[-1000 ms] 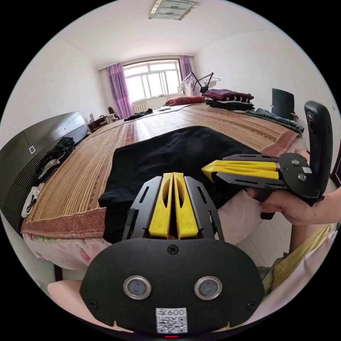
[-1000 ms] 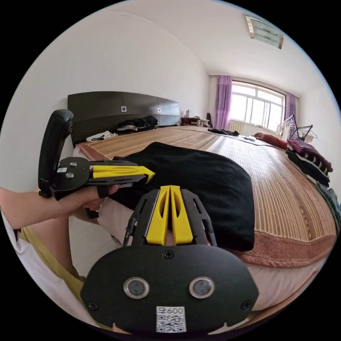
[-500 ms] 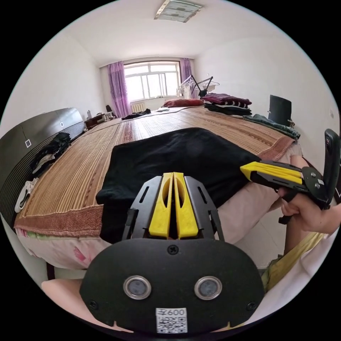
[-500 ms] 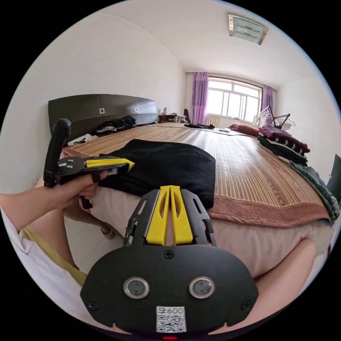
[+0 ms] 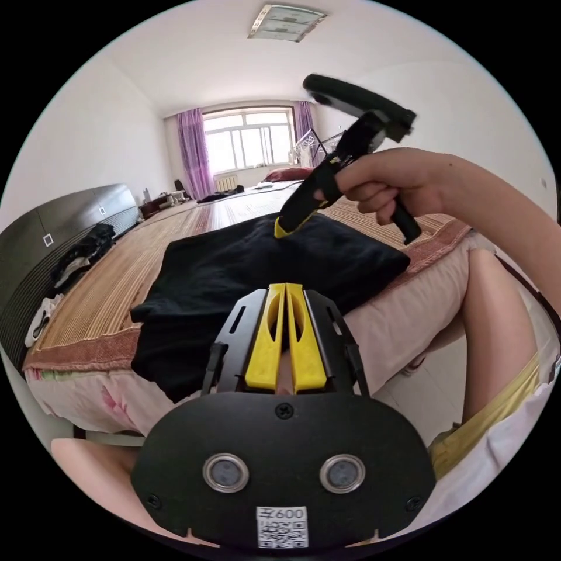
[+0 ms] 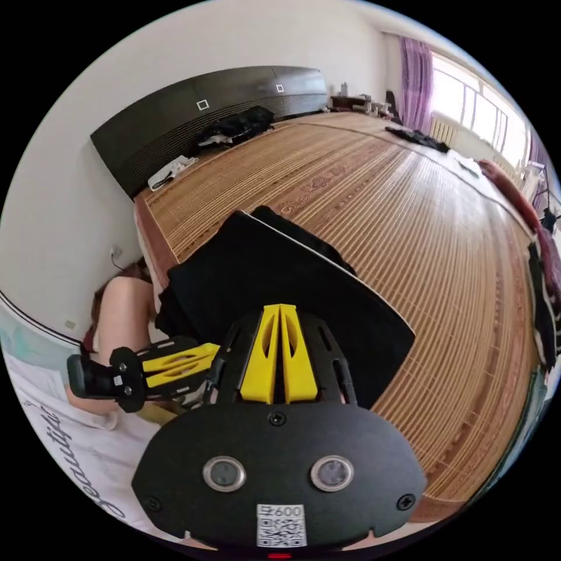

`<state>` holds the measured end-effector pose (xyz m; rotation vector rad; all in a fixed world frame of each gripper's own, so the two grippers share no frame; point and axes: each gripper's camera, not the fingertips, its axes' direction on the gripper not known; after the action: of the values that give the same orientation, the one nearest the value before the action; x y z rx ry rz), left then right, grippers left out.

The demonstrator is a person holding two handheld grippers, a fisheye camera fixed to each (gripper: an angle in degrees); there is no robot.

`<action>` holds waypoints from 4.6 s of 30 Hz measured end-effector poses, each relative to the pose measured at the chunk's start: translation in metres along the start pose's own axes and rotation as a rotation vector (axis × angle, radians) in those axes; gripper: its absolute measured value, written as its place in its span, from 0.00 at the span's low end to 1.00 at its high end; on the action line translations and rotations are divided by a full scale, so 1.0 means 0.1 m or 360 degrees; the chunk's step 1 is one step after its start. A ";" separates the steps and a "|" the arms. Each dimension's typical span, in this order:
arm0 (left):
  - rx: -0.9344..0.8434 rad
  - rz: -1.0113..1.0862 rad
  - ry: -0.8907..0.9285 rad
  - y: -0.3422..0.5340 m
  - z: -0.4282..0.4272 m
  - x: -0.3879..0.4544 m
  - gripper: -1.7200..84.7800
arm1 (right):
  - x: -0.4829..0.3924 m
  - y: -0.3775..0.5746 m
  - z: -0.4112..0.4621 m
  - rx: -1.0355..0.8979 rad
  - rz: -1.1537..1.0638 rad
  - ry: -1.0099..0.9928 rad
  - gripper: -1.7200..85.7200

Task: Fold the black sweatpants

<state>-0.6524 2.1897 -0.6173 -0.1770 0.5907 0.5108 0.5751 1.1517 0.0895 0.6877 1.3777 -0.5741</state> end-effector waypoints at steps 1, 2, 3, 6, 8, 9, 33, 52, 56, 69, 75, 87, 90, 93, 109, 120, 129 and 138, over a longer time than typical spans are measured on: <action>-0.0013 0.0004 0.0010 -0.02 0.02 -0.03 0.03 | 0.10 -0.12 -0.09 0.0100 0.0023 -0.0059 0.01; -0.0026 0.0012 0.0023 -0.05 0.06 -0.09 0.03 | 0.21 -0.25 -0.13 0.0147 0.0076 -0.0049 0.01; -0.0024 0.0015 0.0028 -0.06 0.09 -0.13 0.03 | 0.27 -0.32 -0.12 0.0138 0.0090 -0.0021 0.01; -0.0008 0.0022 0.0035 -0.06 0.18 -0.22 0.03 | 0.58 -0.63 -0.07 0.0027 0.0082 0.0030 0.01; -0.0008 0.0035 0.0040 -0.08 0.23 -0.28 0.03 | 0.85 -0.70 -0.40 0.0163 0.0238 -0.0121 0.01; -0.0010 0.0034 0.0048 -0.10 0.26 -0.32 0.03 | 0.91 -0.69 -0.52 0.0223 0.0278 -0.0131 0.01; 0.0125 -0.0047 0.0207 -0.05 0.89 -0.80 0.04 | 2.91 0.93 -3.69 0.0205 0.1030 -0.1055 0.12; 0.0067 0.0951 -0.0096 -0.50 1.45 1.32 0.18 | 3.55 0.61 -5.60 0.0308 0.1208 -0.1593 0.01; -0.0078 0.0951 -0.0112 -0.64 1.71 1.53 0.16 | 3.54 0.49 -6.09 0.0278 0.1166 -0.1496 0.01; -0.0033 0.1337 -0.0520 -0.42 2.11 2.01 0.15 | 3.59 0.38 -6.99 0.0424 0.1319 -0.1791 0.01; 0.0023 0.1249 -0.0640 -0.40 2.29 2.05 0.11 | 3.55 0.26 -7.31 0.0388 0.1331 -0.1778 0.02; 0.0024 0.0876 -0.0341 -0.50 2.24 1.51 0.05 | 3.29 0.23 -7.51 0.0512 0.1419 -0.1804 0.16; 0.0065 0.0988 -0.0370 -0.33 2.19 1.54 0.05 | 3.01 0.01 -7.35 0.0382 0.1428 -0.1737 0.16; 0.0162 0.1250 -0.0411 -0.02 2.17 1.61 0.06 | 2.88 -0.08 -7.18 0.0310 0.1530 -0.1710 0.15; 0.0376 0.1487 -0.0785 0.40 2.29 1.26 0.18 | 2.75 -0.12 -7.03 0.0106 0.1752 -0.1704 0.02; 0.0376 0.1745 -0.1034 0.31 2.32 0.81 0.11 | 2.54 -0.06 -7.03 0.0109 0.1691 -0.1731 0.02; -0.0175 0.1682 -0.1209 0.13 2.35 -0.05 0.08 | 2.57 0.24 -6.90 0.0138 0.1687 -0.1760 0.02; -0.0241 0.1827 -0.1262 -0.04 1.81 -0.50 0.03 | 2.46 0.53 -6.62 0.0132 0.1637 -0.1754 0.02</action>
<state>-0.5983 2.2206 -0.4402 0.2533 -0.1985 1.6393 0.1923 1.6785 -0.1881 0.8402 -0.0953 -0.0922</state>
